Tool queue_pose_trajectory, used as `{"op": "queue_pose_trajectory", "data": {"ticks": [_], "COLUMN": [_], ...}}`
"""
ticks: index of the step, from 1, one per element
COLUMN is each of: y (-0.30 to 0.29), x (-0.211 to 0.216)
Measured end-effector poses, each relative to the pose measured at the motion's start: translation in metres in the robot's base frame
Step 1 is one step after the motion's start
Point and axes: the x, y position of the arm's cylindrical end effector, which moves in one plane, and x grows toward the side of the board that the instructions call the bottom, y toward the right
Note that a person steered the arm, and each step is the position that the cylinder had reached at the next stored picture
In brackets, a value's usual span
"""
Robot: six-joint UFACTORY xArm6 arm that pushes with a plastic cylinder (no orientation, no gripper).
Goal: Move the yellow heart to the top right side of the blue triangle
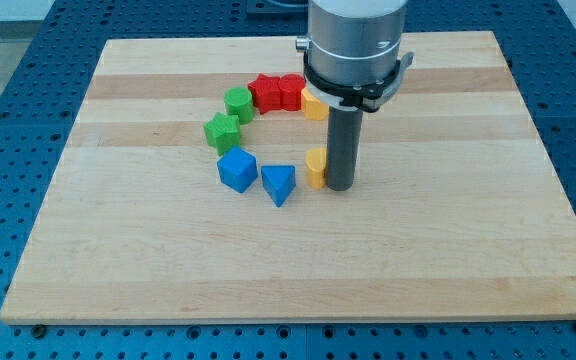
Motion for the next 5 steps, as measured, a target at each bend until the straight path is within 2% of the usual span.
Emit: {"op": "queue_pose_trajectory", "data": {"ticks": [4,5], "y": [-0.005,0.059], "x": [0.005,-0.004]}}
